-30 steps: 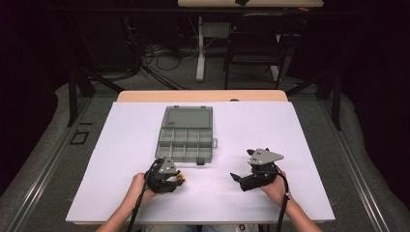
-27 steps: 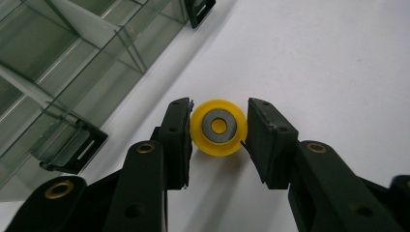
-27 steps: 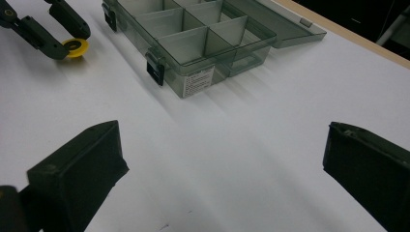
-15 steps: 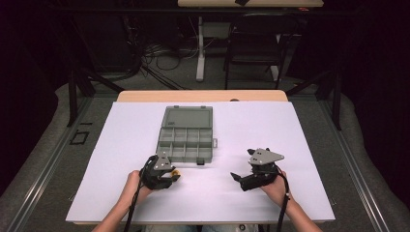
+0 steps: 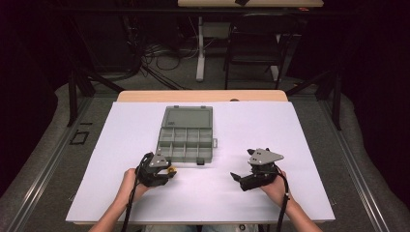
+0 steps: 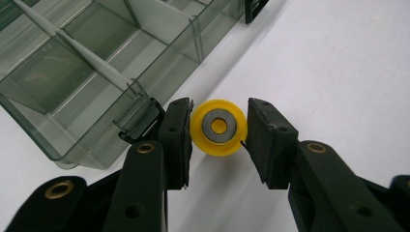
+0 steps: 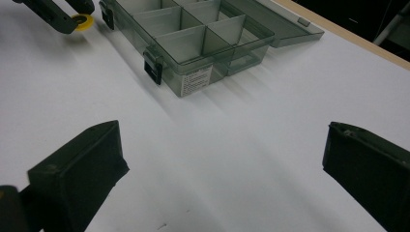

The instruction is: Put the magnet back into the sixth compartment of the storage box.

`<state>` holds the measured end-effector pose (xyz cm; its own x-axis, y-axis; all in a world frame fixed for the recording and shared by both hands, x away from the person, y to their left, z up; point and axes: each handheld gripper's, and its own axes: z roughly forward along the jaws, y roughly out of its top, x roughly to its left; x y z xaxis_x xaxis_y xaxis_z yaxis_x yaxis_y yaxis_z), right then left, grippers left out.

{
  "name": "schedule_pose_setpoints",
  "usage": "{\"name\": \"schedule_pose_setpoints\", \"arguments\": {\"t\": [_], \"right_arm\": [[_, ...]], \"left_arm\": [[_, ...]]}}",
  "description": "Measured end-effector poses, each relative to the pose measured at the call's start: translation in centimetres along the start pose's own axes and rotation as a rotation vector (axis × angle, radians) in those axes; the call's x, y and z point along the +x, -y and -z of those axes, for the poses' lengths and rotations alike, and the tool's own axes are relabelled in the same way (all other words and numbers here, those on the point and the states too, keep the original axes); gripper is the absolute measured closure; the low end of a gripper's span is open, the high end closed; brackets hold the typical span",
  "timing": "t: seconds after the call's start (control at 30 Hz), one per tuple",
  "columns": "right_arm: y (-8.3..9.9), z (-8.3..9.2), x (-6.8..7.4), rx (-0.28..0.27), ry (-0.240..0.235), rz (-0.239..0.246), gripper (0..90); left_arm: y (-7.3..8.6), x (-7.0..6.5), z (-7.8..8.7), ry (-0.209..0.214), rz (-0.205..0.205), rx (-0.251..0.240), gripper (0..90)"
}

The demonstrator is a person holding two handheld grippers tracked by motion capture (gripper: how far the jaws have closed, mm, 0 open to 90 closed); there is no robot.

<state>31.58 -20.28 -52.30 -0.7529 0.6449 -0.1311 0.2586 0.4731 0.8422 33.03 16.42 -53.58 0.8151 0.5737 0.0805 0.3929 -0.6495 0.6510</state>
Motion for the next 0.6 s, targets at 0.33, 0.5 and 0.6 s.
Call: {"name": "schedule_pose_setpoints", "arguments": {"t": [0.33, 0.5, 0.6], "right_arm": [[0.0, 0.0, 0.0, 0.0, 0.002, 0.001, 0.5], [0.0, 0.0, 0.0, -0.002, 0.004, -0.001, 0.5], [0.0, 0.0, 0.0, 0.0, 0.003, 0.001, 0.5]], "left_arm": [[-0.2, 0.6, 0.6, -0.02, 0.002, -0.014, 62.2], [-0.4, 0.8, 1.0, -0.026, 0.001, -0.022, 62.2], [-0.5, 0.8, 1.2, -0.027, -0.002, -0.028, 62.3]]}}
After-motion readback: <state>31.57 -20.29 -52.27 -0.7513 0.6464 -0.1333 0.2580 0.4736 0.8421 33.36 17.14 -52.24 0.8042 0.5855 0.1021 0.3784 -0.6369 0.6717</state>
